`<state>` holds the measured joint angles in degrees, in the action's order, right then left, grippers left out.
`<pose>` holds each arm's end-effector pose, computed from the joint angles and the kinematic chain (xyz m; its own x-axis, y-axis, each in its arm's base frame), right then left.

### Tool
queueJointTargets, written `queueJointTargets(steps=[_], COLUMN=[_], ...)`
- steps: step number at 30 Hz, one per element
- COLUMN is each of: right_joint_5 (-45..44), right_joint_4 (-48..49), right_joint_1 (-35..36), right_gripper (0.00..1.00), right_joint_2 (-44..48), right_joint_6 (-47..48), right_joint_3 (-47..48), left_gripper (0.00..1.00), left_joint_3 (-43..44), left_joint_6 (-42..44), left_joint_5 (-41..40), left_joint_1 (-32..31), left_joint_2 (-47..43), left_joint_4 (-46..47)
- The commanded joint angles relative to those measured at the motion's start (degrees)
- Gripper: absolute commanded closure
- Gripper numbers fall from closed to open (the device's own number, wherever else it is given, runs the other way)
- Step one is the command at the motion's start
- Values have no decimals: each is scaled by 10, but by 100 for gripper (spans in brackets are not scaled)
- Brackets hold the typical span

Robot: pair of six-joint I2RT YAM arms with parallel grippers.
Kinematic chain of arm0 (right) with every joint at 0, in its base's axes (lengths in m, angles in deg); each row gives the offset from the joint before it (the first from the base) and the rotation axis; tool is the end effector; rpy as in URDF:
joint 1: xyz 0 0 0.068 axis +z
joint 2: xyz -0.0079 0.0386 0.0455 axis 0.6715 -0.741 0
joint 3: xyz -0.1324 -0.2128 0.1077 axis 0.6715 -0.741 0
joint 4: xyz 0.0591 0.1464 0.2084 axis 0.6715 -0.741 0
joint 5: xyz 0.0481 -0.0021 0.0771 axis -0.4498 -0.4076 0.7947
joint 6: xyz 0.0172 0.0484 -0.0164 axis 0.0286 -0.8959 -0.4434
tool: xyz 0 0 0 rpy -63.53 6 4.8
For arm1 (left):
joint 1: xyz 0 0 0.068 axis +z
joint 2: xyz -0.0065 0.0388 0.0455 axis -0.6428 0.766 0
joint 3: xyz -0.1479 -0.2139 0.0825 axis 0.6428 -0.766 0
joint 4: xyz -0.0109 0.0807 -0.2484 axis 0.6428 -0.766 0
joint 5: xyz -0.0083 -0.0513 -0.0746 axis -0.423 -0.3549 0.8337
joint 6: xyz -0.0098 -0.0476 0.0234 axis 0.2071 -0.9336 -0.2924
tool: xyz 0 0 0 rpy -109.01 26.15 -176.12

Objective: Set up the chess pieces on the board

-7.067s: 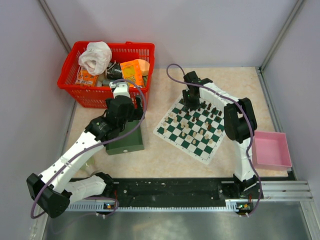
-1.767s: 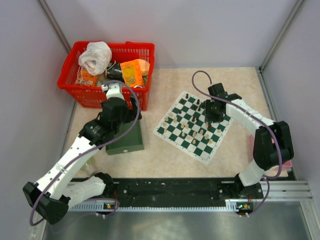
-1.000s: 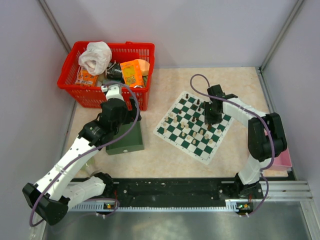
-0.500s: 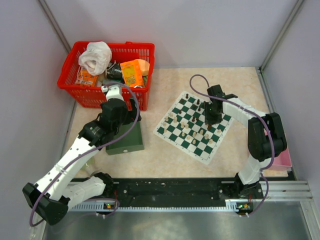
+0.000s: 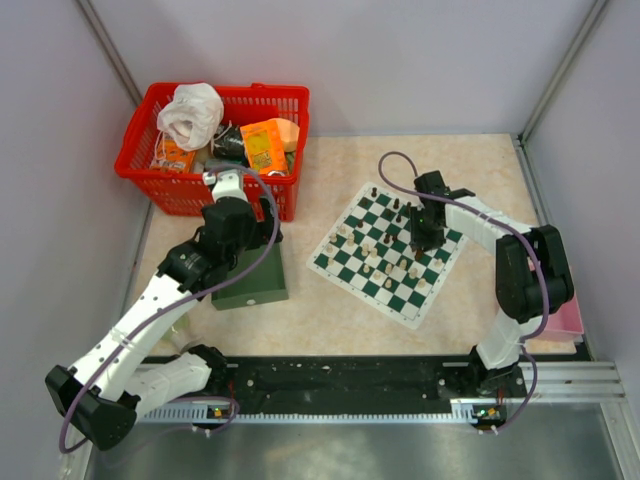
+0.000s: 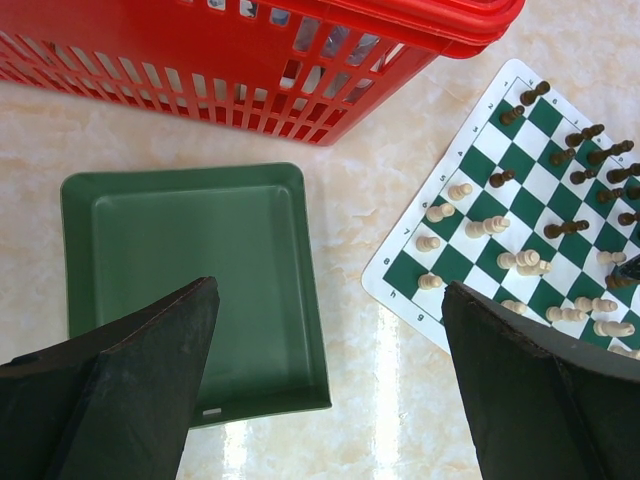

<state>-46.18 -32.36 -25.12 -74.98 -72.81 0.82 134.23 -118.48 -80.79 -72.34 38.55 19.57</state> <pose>0.3255 0.0980 0.1920 -0.9346 0.0195 -0.3551 -0.0005 0.9984 0.0562 0.1843 -0.1004 0.3468 -0.4859 -0.2440 -0.8393 -0.0371 0.9651 -0.2591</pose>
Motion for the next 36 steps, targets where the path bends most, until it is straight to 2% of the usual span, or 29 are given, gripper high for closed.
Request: queueJointTargets(steps=[1,19,21,28,34,36], right_joint_5=[7,-1,0,2,20,25], right_joint_4=[-3,-3,-3,-5,-33,-45], right_joint_1=[-4,-4,-4,-4,-4,-3], right_gripper=[67,70,75,76,90,91], right_joint_2=[5,2,1,3,25,47], right_joint_6=[12,18,19,22,26,25], right_joint_3=[-7,9,10,15,27,28], left_gripper=[1,1,1,1,1,1], left_joint_3=[-4,-7,-9,-9,-9,-9], left_joint_6=[-7,-7,-8,-7,-8,-7], left_joint_5=[0,-1,0,0,1,2], left_joint_1=[3,2,3,3,2,3], left_joint_2=[-10,-6,-8,-6,-6,-6], left_joint_4=[15,15,16,16,17,18])
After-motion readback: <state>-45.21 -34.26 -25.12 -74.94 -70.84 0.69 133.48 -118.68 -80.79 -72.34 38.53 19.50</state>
